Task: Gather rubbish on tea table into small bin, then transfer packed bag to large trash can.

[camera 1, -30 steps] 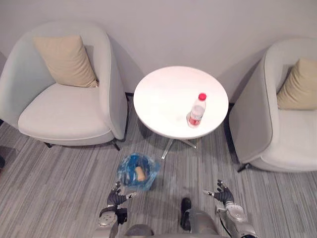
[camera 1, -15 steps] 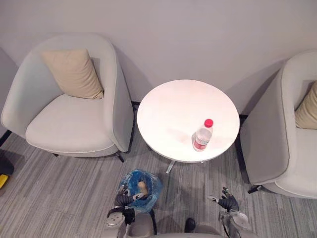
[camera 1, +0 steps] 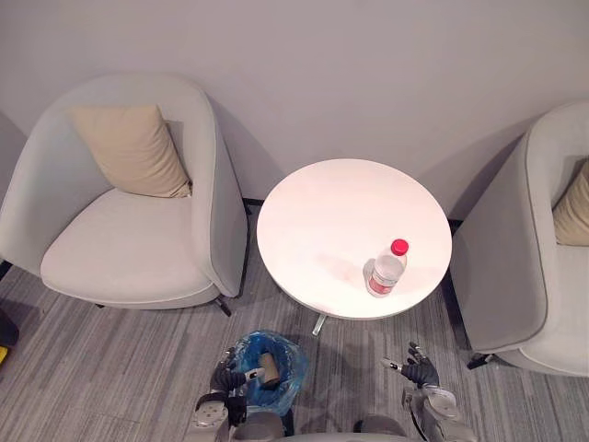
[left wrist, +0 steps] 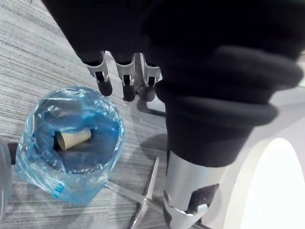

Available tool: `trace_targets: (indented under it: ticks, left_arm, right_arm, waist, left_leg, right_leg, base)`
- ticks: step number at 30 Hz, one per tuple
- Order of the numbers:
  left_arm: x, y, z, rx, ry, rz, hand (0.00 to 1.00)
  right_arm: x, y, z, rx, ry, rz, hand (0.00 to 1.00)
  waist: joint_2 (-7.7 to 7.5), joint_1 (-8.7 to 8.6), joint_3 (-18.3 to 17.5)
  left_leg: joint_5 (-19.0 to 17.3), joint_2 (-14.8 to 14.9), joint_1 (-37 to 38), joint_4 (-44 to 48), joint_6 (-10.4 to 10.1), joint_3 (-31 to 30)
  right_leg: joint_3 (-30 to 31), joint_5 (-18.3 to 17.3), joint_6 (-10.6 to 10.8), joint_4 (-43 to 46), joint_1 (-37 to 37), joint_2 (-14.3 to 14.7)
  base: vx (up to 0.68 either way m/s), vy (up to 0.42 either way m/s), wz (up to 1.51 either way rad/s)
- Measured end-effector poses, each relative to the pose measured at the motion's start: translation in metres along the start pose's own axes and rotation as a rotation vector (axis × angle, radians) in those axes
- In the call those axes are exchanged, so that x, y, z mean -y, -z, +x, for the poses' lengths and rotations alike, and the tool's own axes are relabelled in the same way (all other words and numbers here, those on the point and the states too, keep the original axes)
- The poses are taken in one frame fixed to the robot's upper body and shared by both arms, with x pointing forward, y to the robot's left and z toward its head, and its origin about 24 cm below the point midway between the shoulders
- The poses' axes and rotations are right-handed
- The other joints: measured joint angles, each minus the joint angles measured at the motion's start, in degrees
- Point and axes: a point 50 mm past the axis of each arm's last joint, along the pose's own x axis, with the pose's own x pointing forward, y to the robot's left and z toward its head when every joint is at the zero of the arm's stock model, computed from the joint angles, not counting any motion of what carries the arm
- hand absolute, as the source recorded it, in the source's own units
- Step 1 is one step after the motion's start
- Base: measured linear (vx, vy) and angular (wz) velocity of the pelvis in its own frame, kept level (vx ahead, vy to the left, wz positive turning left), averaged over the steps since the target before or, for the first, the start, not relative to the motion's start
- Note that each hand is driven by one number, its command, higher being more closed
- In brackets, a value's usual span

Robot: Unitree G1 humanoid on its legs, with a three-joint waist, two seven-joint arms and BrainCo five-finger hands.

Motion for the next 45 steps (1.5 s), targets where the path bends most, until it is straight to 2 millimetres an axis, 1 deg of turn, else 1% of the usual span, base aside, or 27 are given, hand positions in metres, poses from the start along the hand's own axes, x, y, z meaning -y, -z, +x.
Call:
trace_targets:
  ticks: [1,2,5,6,8,10,12,14,16,19,21,25,26,30,34,35,39,45]
  left_arm:
    - [0.000,0.002,0.000,-0.006,-0.002,0.000,0.00]
    - [0.001,0.004,-0.001,-0.015,-0.001,-0.003,0.00]
    - [0.001,0.006,-0.001,-0.023,0.000,-0.003,0.00]
    - [0.001,0.006,-0.001,-0.022,0.000,-0.003,0.00]
    - [0.000,0.006,-0.001,-0.023,-0.002,-0.002,0.00]
    - [0.000,0.006,-0.001,-0.024,-0.004,-0.003,0.00]
    - [0.000,0.007,-0.002,-0.025,-0.004,-0.004,0.00]
    - [0.000,0.007,-0.002,-0.026,-0.002,-0.004,0.00]
    - [-0.001,0.011,-0.004,-0.036,-0.005,-0.004,0.00]
    - [-0.003,0.023,-0.010,-0.068,-0.010,-0.004,0.00]
    - [-0.004,0.024,-0.011,-0.068,-0.011,-0.004,0.00]
    - [-0.004,0.025,-0.012,-0.070,-0.010,-0.002,0.00]
    - [-0.004,0.025,-0.013,-0.068,-0.009,-0.003,0.00]
    - [-0.004,0.028,-0.014,-0.075,-0.007,-0.002,0.00]
    - [-0.003,0.027,-0.014,-0.068,0.011,-0.003,0.00]
    - [-0.003,0.027,-0.014,-0.068,0.012,-0.003,0.00]
    - [-0.003,0.028,-0.015,-0.071,0.012,-0.003,0.00]
    - [-0.004,0.033,-0.018,-0.084,0.012,-0.002,0.00]
  right_arm:
    - [-0.001,-0.003,0.001,0.007,-0.003,0.001,0.00]
    - [-0.001,-0.004,0.001,0.010,-0.003,0.002,0.00]
    - [0.001,0.000,0.000,0.002,0.003,0.006,0.00]
    - [0.001,0.000,0.000,0.004,0.005,0.009,0.00]
    - [0.004,0.003,-0.003,0.002,0.014,0.014,0.00]
    - [0.005,0.001,-0.005,0.021,0.015,0.017,0.00]
    - [0.007,-0.003,-0.007,0.049,0.022,0.024,0.00]
    - [0.013,-0.013,-0.009,0.100,0.046,0.043,0.00]
    - [0.018,-0.023,-0.011,0.149,0.074,0.054,0.00]
    - [0.022,-0.036,-0.013,0.212,0.099,0.040,0.00]
    - [0.023,-0.041,-0.014,0.232,0.102,0.036,0.00]
    - [0.021,-0.056,-0.015,0.301,0.103,0.025,0.00]
    - [0.021,-0.060,-0.015,0.319,0.106,0.023,0.00]
    - [0.022,-0.074,-0.012,0.365,0.113,0.002,0.00]
    - [0.024,-0.090,-0.013,0.426,0.120,-0.041,0.00]
    - [0.025,-0.097,-0.011,0.449,0.121,-0.052,0.00]
    - [0.028,-0.105,-0.011,0.477,0.137,-0.064,0.00]
    - [0.025,-0.115,-0.009,0.505,0.139,-0.060,0.00]
  waist:
    - [0.00,-0.02,-0.01]
    - [0.25,-0.08,-0.17]
    - [0.34,-0.12,-0.40]
    - [0.28,-0.11,-0.53]
    - [0.14,-0.16,-1.21]
    - [-0.08,-0.20,-1.35]
    - [-0.12,-0.29,-1.53]
    - [0.01,-0.45,-1.73]
    - [-0.06,-0.43,-1.92]
    - [-0.27,-0.45,-2.29]
    - [-0.27,-0.48,-2.80]
    - [-0.07,-0.43,-3.40]
    - [-0.06,-0.40,-3.42]
    - [0.11,-0.35,-3.51]
    - [0.50,-0.29,-3.69]
    - [0.74,-0.31,-3.72]
    - [1.21,-0.24,-3.96]
    - [1.69,-0.30,-3.94]
  left_leg:
    - [0.02,-0.08,-0.11,0.00,0.04,0.22]
    - [0.27,0.00,-0.23,-0.11,0.37,0.17]
    - [0.88,0.17,-0.08,-0.98,0.70,0.11]
    - [1.17,0.09,-0.02,-1.37,0.89,0.13]
    - [2.88,-0.25,0.46,-3.73,0.94,0.10]
    - [4.44,-0.56,1.36,-5.96,0.89,0.09]
    - [6.36,-1.04,2.46,-8.70,0.84,-0.08]
    - [8.63,-1.01,3.85,-12.28,0.44,-0.75]
    - [9.44,-0.88,4.36,-13.99,-0.04,-1.41]
    - [9.41,-0.92,4.14,-14.03,-0.09,-1.46]
    - [9.25,-1.11,3.71,-14.05,0.13,-1.62]
    - [9.23,-1.46,3.32,-13.99,0.14,-1.92]
    - [9.22,-1.47,3.27,-13.98,0.18,-1.99]
    - [9.40,-1.45,3.24,-13.85,0.60,-2.51]
    - [9.33,-1.40,3.24,-13.74,0.69,-3.39]
    - [9.33,-1.55,3.22,-13.75,0.69,-3.68]
    - [9.35,-1.59,3.18,-13.81,0.68,-4.60]
    - [9.38,-1.83,2.86,-13.98,0.67,-5.99]
  right_leg:
    - [0.53,0.37,0.30,-1.43,0.42,0.02]
    - [0.62,1.62,0.26,-3.76,1.24,0.26]
    - [0.59,3.93,0.38,-7.91,2.85,0.77]
    - [0.61,4.18,0.30,-8.37,2.93,0.76]
    - [0.60,5.03,0.15,-9.66,2.98,0.71]
    - [0.65,5.12,0.27,-10.08,2.97,0.62]
    - [0.64,5.11,0.29,-10.16,2.84,0.68]
    - [0.56,5.10,0.30,-10.28,2.73,0.94]
    - [0.45,5.18,0.41,-10.71,2.74,1.14]
    - [0.91,5.52,0.75,-11.40,2.77,1.10]
    - [1.21,5.64,0.95,-12.00,2.73,1.09]
    - [1.83,5.85,0.98,-12.71,2.80,1.02]
    - [1.83,6.49,0.90,-12.93,2.82,1.05]
    - [1.72,6.60,0.96,-13.34,3.30,1.17]
    - [0.92,6.59,0.94,-13.84,3.86,1.35]
    - [0.63,6.57,0.90,-13.84,3.89,1.45]
    - [0.24,6.28,0.62,-13.66,4.05,1.49]
    - [-1.13,5.65,0.80,-13.21,3.90,1.28]
  base:
    - [-0.02,0.001,-0.14]
    - [-0.02,0.017,-0.13]
    - [-0.04,0.026,-0.04]
    - [-0.08,0.030,-0.03]
    - [-0.09,0.016,-0.01]
    - [-0.10,-0.006,0.00]
    - [-0.13,-0.019,0.03]
    - [-0.15,-0.028,0.10]
    - [-0.13,-0.030,0.05]
    - [-0.08,0.001,-0.01]
    - [-0.03,0.023,0.05]
    - [0.03,0.019,0.04]
    - [0.07,-0.004,0.02]
    - [0.07,-0.017,0.05]
    - [0.05,-0.033,0.07]
    - [0.00,-0.020,0.04]
    - [-0.03,-0.023,0.09]
    - [-0.05,-0.021,0.11]
